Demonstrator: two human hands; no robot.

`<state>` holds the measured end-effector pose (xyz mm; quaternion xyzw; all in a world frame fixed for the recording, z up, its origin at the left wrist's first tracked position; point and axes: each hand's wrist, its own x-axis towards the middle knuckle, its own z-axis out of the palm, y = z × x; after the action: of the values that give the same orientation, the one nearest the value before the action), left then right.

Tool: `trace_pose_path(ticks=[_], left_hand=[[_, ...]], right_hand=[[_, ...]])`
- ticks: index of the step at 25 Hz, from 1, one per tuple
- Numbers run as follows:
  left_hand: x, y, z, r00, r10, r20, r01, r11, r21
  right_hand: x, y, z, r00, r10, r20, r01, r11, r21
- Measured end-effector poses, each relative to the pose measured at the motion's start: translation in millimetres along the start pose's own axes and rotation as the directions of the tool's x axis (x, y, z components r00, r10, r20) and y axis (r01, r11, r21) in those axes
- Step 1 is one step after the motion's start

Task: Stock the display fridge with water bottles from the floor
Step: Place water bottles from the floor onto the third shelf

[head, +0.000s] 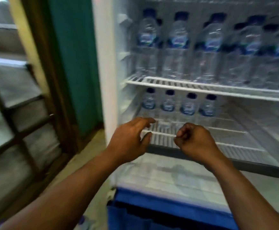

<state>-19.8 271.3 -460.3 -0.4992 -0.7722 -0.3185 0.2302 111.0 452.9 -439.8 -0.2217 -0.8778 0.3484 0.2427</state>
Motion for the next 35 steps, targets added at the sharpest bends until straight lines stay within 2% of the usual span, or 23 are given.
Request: trace_pose_path(ticks=[2,5,8,12,14,16,18,20,23,25,28,32,35], left_hand=[[-40.6,-23.3,-28.6,0.998,-0.018,0.058,0.015,0.999,0.037],[-109.2,-69.3,-67.4,0.99,-0.117,0.084,0.11,0.99,0.082],[-188.4,-112.2,-99.4,0.933,-0.348,0.092,0.334,0.932,0.142],[-286.4,-144.6,-147.9,0.765,-0.63,0.138,0.607,0.775,0.175],[-320.0,-155.8,-174.0,0.684,-0.72,0.116,0.696,0.692,0.191],[-342.1,-170.0,-186.8,0.578,-0.81,0.096,0.786,0.585,0.203],[-355.8,-183.7,-179.7,0.49,-0.857,0.159,0.821,0.515,0.246],[-363.4,-194.7,-150.6,0.436,-0.861,0.261,0.838,0.495,0.231],[-360.9,-208.7,-80.4,0.42,-0.816,0.398,0.816,0.531,0.229],[-355.5,-217.3,-33.3,0.437,-0.777,0.453,0.76,0.588,0.276],[-348.6,-237.2,29.7,0.44,-0.725,0.531,0.668,0.659,0.345],[-350.5,-272.9,83.9,0.402,-0.728,0.556,0.682,0.643,0.35],[-366.8,-280.5,101.5,0.458,-0.717,0.526,0.693,0.658,0.293]], right_hand=[[-28.4,-47.4,33.2,0.96,-0.082,0.267,0.053,0.992,0.115],[-58.0,-101.1,109.7,0.818,-0.127,0.561,0.059,0.989,0.138],[-84.8,-124.8,197.4,0.725,-0.123,0.677,0.09,0.992,0.084],[-117.0,-133.9,279.6,0.626,-0.039,0.778,0.109,0.993,-0.038],[-122.2,-141.7,301.6,0.636,0.001,0.772,0.083,0.994,-0.07],[-122.3,-147.7,320.1,0.688,0.034,0.725,0.032,0.996,-0.077],[-124.3,-141.5,341.6,0.753,0.085,0.652,-0.024,0.994,-0.102],[-130.5,-118.2,366.7,0.787,0.16,0.596,-0.079,0.984,-0.16],[-140.6,-62.3,406.8,0.774,0.299,0.558,-0.171,0.947,-0.271],[-150.1,-24.4,430.2,0.75,0.346,0.564,-0.176,0.926,-0.334],[-163.3,26.5,460.4,0.756,0.31,0.577,-0.163,0.942,-0.292],[-165.4,67.3,491.7,0.772,0.153,0.617,-0.048,0.982,-0.184],[-172.7,77.7,507.3,0.804,0.168,0.571,-0.085,0.982,-0.17]])
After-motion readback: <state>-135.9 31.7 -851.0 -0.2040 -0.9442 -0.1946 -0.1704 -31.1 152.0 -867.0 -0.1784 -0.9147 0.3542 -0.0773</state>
